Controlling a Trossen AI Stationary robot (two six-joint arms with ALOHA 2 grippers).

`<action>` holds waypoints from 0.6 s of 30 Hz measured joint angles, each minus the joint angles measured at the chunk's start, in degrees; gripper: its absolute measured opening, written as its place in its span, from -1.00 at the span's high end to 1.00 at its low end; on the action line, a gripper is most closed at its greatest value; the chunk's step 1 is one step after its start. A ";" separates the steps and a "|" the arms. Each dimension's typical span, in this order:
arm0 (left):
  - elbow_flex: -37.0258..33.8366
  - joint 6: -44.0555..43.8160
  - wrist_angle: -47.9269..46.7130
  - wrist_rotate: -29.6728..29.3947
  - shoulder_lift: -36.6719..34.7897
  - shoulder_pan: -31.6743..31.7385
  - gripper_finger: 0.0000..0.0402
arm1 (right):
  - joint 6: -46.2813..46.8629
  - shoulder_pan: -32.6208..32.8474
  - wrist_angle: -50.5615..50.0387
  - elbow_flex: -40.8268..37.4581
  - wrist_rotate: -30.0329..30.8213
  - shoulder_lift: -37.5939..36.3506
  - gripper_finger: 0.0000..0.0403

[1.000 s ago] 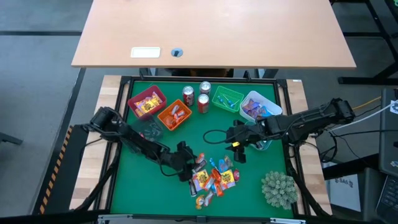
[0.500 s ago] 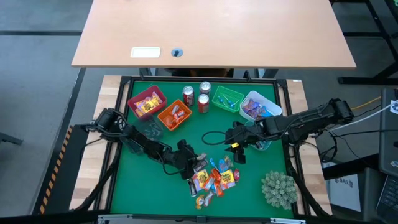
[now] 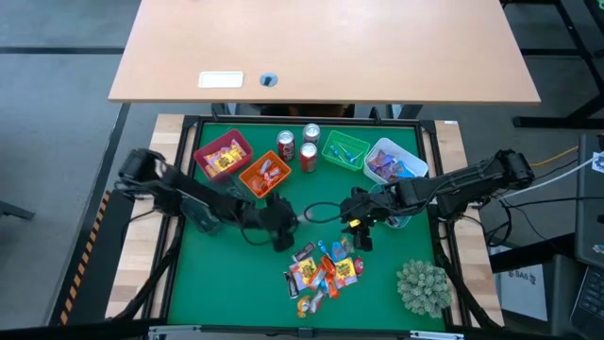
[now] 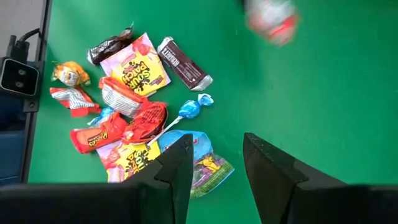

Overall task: Sort candy
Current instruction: Put the orange chocolate into the orange bin

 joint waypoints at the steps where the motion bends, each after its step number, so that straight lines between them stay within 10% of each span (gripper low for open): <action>1: 0.03 1.33 -2.53 -0.21 -1.96 1.24 0.79 | 0.00 0.00 0.02 0.00 -0.01 0.00 0.31; 18: 0.03 14.64 -28.09 -13.54 -13.95 20.28 0.77 | -0.02 -0.02 0.33 0.00 0.01 0.00 0.31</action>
